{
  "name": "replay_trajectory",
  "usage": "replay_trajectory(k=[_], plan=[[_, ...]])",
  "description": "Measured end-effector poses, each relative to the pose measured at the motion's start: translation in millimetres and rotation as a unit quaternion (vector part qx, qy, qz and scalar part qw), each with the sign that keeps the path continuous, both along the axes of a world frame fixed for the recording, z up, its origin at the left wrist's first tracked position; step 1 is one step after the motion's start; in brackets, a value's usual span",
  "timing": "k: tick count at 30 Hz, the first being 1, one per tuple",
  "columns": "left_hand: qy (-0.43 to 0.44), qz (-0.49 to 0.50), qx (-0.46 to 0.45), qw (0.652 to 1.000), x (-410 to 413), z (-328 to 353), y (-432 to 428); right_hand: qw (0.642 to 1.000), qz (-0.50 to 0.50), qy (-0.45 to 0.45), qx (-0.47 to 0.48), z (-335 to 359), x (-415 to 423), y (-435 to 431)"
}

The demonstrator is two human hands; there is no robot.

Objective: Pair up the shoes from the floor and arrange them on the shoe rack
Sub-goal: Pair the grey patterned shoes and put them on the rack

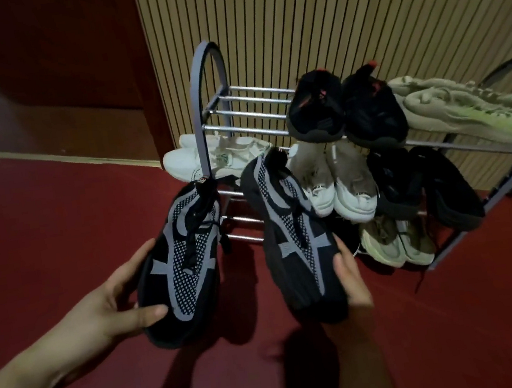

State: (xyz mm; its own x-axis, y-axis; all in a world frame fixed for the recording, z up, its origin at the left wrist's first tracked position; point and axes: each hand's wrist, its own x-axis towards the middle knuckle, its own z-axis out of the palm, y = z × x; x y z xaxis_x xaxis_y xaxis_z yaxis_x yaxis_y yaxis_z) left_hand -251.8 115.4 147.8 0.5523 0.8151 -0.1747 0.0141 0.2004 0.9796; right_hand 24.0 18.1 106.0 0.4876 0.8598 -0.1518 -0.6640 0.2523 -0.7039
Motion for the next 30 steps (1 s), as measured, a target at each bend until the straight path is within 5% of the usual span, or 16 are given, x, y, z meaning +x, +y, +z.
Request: replay_trajectory(k=[5,11,19,30], plan=[[0.009,0.018,0.055,0.998,28.3,45.7,7.0,0.998,0.047,0.009,0.046,62.8,19.6,42.4],[-0.018,0.051,0.032,0.998,79.1,112.7,28.3,0.987,0.085,0.130,0.039,113.8,13.2,101.7],[0.014,0.022,0.043,0.999,121.5,146.7,63.5,0.993,-0.042,-0.087,-0.067,135.6,24.1,132.2],[0.035,-0.035,0.074,0.996,125.9,147.7,112.6,0.971,-0.108,-0.187,-0.106,144.0,42.3,145.5]])
